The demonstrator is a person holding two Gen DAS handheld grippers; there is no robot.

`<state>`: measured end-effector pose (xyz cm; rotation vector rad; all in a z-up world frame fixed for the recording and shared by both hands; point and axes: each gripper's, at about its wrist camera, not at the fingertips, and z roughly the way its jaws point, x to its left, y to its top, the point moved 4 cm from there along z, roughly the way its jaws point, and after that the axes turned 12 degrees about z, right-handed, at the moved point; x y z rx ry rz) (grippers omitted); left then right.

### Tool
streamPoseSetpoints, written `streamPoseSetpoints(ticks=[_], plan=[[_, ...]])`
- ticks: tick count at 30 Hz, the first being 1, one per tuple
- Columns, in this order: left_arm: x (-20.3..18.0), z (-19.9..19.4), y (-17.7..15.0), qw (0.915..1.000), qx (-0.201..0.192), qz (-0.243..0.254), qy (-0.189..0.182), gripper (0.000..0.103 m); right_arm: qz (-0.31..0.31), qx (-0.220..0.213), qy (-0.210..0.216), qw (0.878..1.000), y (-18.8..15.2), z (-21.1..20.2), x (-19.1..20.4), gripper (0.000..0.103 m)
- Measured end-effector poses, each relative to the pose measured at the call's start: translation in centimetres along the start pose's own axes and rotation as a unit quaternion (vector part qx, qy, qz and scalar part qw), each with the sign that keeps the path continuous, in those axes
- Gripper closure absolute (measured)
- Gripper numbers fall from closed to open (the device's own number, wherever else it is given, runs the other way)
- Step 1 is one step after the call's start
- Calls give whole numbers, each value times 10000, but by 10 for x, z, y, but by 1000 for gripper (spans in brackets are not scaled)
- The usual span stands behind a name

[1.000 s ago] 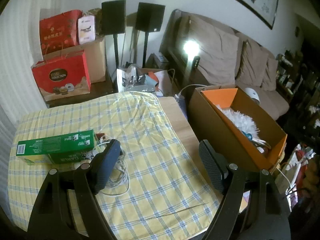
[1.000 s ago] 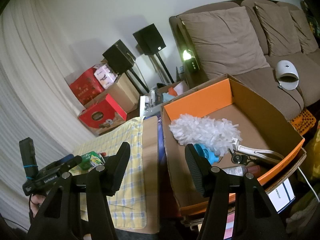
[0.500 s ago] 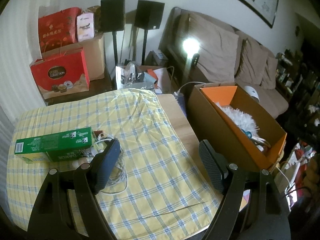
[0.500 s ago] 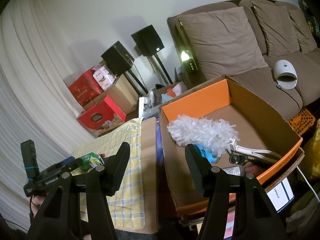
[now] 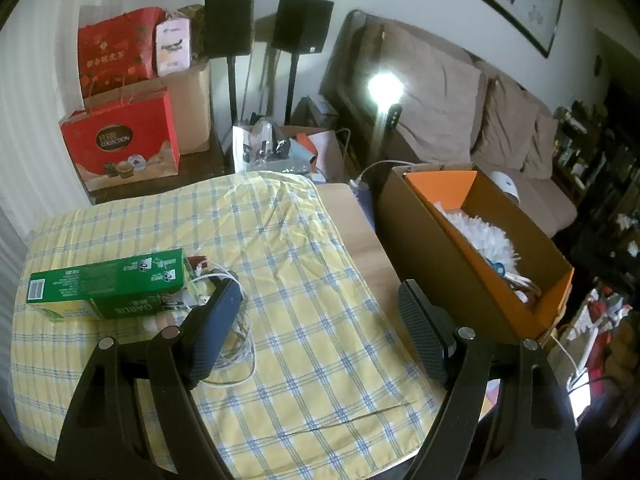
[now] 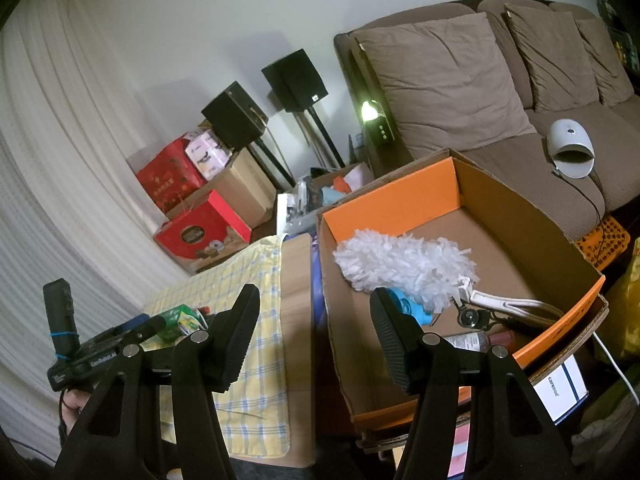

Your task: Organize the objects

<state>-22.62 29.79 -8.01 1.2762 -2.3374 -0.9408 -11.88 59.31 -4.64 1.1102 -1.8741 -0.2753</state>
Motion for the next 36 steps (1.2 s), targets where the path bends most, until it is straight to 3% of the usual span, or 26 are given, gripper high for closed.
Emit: streamPoseSetpoints(ticks=[36], plan=[[12, 8, -4, 9996, 180, -183, -64, 24, 12, 15, -15, 10000, 1, 1, -5, 42]])
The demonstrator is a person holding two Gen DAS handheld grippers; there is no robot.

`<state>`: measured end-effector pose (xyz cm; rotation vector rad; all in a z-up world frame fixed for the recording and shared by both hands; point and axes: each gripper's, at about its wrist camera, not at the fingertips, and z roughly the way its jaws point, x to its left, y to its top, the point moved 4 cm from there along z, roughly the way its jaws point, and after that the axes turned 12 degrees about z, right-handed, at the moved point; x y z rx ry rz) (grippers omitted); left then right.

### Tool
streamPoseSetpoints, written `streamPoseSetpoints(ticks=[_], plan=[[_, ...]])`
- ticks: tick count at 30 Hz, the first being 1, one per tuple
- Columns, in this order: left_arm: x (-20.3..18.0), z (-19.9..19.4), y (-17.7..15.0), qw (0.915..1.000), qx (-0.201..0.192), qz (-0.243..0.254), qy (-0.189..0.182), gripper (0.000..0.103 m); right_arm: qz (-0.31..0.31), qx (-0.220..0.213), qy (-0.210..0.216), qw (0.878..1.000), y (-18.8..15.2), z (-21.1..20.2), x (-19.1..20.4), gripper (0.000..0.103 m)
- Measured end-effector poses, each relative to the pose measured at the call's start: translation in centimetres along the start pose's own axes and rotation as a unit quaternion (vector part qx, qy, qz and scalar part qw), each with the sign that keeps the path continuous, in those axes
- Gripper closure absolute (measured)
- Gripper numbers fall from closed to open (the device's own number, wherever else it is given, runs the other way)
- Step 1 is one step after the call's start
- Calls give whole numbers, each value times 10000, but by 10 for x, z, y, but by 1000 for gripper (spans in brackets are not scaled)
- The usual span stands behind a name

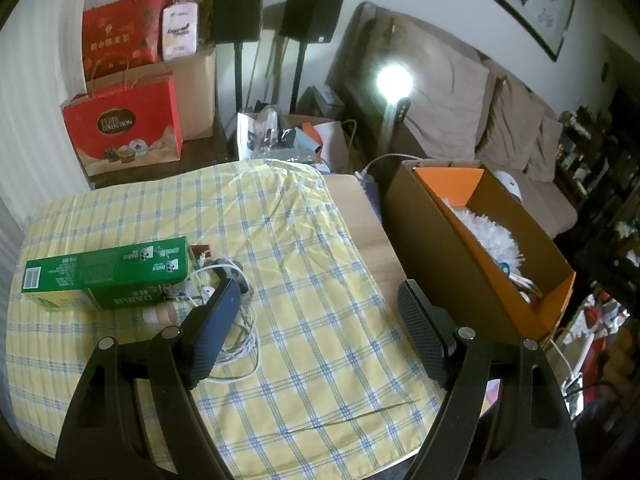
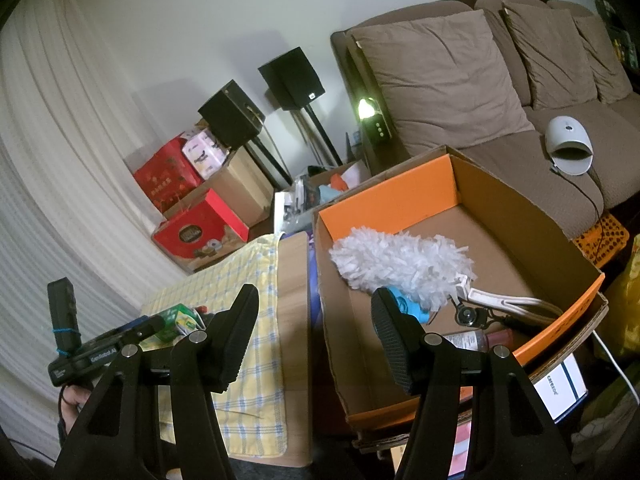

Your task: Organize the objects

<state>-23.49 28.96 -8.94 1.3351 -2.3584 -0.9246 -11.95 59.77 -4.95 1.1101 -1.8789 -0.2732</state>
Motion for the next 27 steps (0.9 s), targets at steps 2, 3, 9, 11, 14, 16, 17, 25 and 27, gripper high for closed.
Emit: streamPoseSetpoints(ticks=[2, 3, 9, 11, 14, 16, 17, 25, 27], plan=[[0, 1, -1, 10000, 9, -3, -6, 24, -10, 5, 6, 10000, -1, 0, -1, 42], [-1, 1, -1, 10000, 11, -4, -10, 24, -15, 7, 7, 10000, -1, 0, -1, 42], [-1, 3, -2, 10000, 38, -39, -42, 24, -21, 12, 4, 10000, -3, 1, -1, 42], [-1, 3, -3, 9999, 51, -72, -79, 24, -21, 6, 2, 10000, -3, 1, -1, 42], [0, 4, -2, 9999, 53, -77, -79, 24, -21, 7, -1, 10000, -4, 2, -3, 42], [1, 4, -3, 9999, 54, -86, -71, 24, -20, 12, 3, 10000, -3, 2, -2, 42], [2, 4, -3, 9999, 53, -98, -70, 24, -22, 12, 2, 10000, -3, 1, -2, 42], [7, 3, -4, 9999, 51, -154, -51, 24, -37, 19, 6, 10000, -4, 2, -2, 42], [8, 4, -4, 9998, 56, -159, -55, 24, -35, 16, 3, 10000, -4, 2, -2, 42]])
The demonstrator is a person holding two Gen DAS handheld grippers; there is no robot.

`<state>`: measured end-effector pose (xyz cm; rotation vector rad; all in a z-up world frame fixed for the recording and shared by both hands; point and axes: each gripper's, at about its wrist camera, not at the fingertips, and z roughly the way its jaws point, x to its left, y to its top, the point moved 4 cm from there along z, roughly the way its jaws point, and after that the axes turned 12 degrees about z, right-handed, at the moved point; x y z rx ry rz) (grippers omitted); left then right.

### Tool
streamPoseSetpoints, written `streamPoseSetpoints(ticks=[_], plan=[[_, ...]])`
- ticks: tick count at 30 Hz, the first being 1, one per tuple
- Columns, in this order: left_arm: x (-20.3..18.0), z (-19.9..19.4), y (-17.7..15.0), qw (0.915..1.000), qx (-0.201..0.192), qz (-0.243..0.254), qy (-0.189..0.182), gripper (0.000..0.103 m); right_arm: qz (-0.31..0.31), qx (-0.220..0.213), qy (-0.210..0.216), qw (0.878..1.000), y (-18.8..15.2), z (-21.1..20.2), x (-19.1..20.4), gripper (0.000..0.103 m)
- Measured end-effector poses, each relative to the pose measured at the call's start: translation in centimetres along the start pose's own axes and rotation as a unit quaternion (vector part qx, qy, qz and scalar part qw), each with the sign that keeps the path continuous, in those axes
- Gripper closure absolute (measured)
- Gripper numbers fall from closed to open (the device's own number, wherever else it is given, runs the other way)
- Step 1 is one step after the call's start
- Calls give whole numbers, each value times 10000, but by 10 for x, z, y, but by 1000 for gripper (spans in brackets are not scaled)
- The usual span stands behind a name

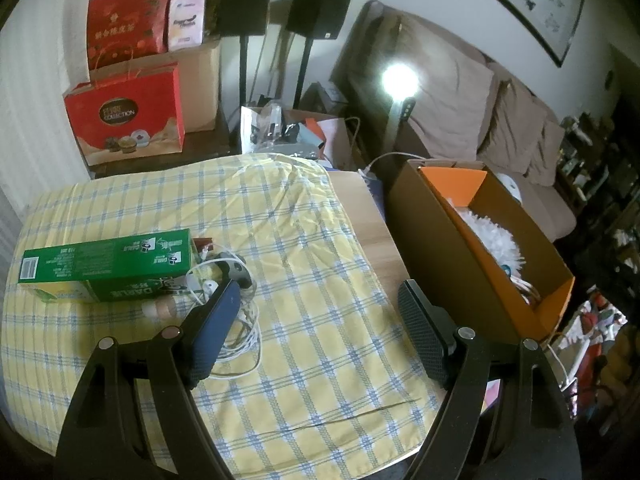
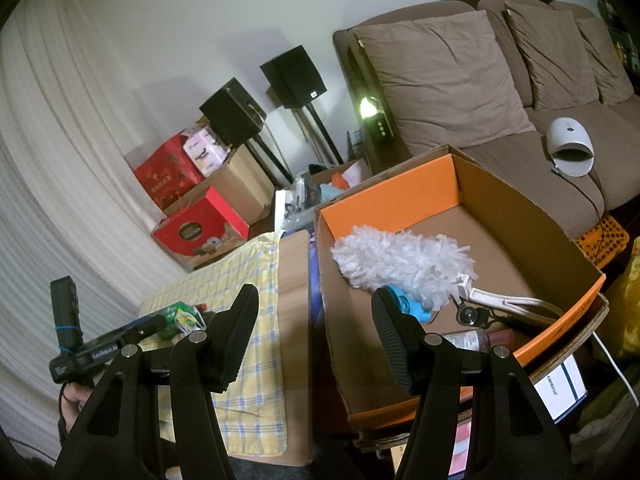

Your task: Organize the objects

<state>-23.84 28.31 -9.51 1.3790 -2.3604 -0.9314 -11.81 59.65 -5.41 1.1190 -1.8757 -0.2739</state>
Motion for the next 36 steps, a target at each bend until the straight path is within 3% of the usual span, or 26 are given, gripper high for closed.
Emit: streamPoseSetpoints(ticks=[36], plan=[[5, 2, -3, 9999, 42, -119, -21, 24, -24, 23, -15, 10000, -1, 1, 0, 42]])
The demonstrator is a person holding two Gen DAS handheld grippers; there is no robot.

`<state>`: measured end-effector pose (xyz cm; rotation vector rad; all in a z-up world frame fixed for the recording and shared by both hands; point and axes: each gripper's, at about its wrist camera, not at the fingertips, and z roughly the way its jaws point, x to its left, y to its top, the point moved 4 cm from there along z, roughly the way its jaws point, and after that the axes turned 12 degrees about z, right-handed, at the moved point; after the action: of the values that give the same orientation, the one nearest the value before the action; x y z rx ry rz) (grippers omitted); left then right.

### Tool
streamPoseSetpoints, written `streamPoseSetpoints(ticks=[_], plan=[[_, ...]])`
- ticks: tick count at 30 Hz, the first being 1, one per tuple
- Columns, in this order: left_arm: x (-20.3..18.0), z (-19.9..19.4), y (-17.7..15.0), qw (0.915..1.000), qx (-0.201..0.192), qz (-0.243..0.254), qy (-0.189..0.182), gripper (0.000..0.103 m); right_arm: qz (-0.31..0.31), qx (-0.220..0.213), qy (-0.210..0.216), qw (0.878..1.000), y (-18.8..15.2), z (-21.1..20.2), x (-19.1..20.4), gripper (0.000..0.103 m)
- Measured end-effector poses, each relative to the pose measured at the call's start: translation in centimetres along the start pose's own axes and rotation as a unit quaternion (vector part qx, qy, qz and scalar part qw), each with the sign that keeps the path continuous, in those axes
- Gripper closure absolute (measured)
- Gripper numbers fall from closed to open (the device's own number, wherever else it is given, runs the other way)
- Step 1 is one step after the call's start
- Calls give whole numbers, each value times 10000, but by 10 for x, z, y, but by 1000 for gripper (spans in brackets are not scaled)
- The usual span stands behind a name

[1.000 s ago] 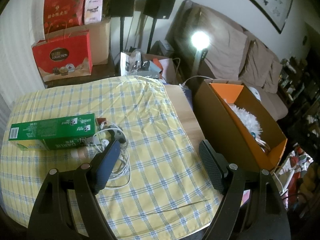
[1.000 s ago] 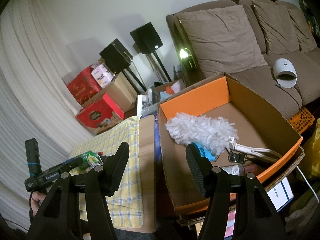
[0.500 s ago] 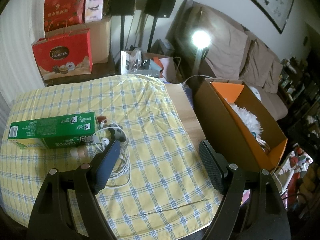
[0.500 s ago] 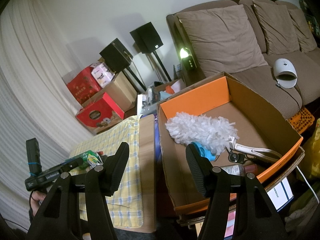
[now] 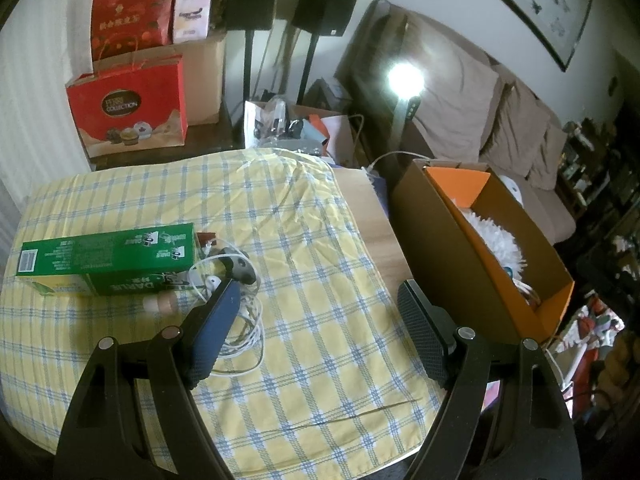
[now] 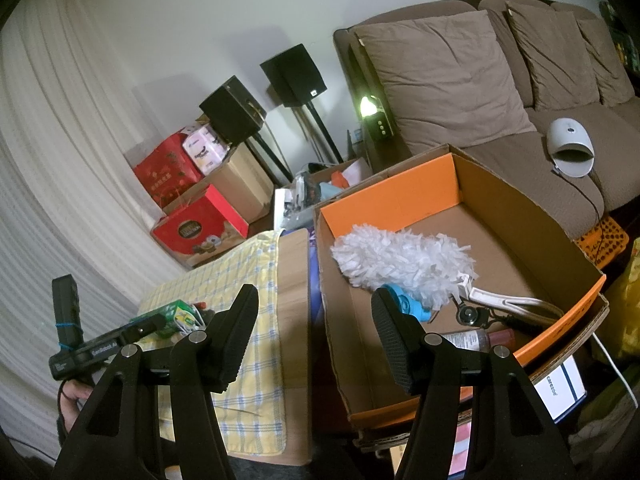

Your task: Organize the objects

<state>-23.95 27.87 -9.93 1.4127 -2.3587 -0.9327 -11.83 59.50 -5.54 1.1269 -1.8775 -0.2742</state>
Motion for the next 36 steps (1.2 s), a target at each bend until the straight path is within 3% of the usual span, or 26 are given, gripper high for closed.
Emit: streamPoseSetpoints(ticks=[19, 36], plan=[[24, -9, 4, 9997, -113, -182, 139, 24, -133, 217, 0, 9997, -10, 18, 12, 42], [98, -17, -4, 9945, -192, -868, 545, 24, -493, 873, -45, 9949, -45, 70, 37, 42]])
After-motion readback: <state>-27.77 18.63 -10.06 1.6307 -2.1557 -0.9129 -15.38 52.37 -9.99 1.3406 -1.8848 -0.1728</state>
